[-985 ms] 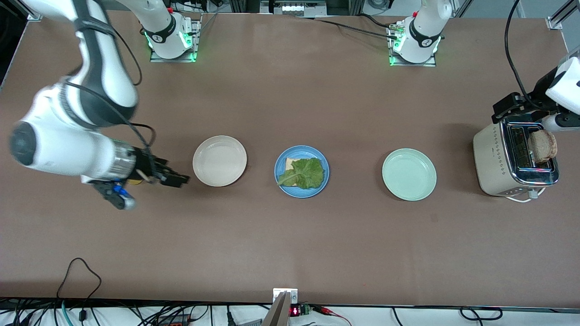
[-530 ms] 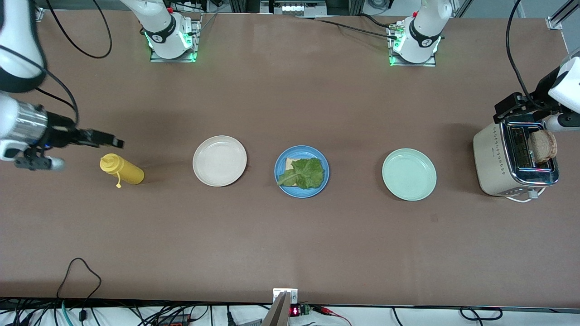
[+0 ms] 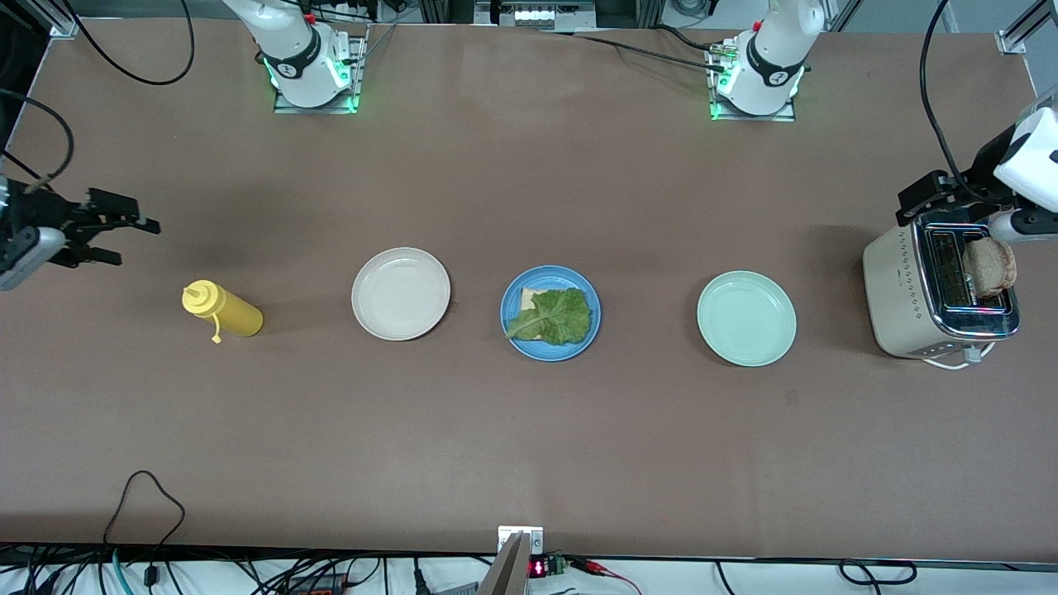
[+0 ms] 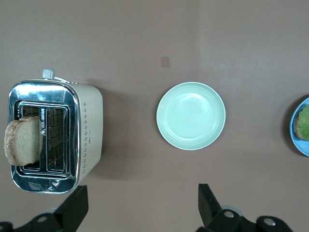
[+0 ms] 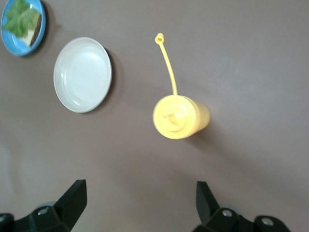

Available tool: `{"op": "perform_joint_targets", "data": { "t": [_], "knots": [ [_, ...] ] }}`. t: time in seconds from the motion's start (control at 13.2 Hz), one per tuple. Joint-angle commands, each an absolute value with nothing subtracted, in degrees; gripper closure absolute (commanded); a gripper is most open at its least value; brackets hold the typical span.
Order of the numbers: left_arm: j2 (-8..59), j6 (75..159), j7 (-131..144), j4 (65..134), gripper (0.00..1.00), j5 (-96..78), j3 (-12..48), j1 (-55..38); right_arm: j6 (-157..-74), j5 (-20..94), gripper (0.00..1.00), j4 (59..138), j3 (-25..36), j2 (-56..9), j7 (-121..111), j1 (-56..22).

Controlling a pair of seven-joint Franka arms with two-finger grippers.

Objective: Make sandwich in blue plate with both arms
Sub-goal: 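Move the right gripper back toward the yellow mustard bottle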

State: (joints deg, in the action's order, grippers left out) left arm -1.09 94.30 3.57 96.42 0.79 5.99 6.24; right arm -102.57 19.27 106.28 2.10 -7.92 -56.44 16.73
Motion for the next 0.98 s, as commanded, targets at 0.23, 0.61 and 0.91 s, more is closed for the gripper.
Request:
{"op": "perform_joint_targets", "data": {
  "t": [0.23, 0.61, 0.91],
  "knots": [
    [-3.51, 91.5, 4.13, 95.54, 0.0, -0.26, 6.59, 6.86, -111.88, 23.1, 0.0, 110.91, 0.53, -11.41, -80.13, 23.54],
    [-3.52, 91.67, 4.13, 94.58, 0.0, -0.44, 6.5, 7.38, -114.17, 33.12, 0.0, 111.09, -0.7, -18.8, -95.69, 28.73],
    [-3.69, 90.71, 4.13, 93.96, 0.0, -0.44, 6.5, 7.65, -114.96, 37.17, 0.0, 111.09, -0.7, -22.32, -102.9, 29.62]
  ]
}}
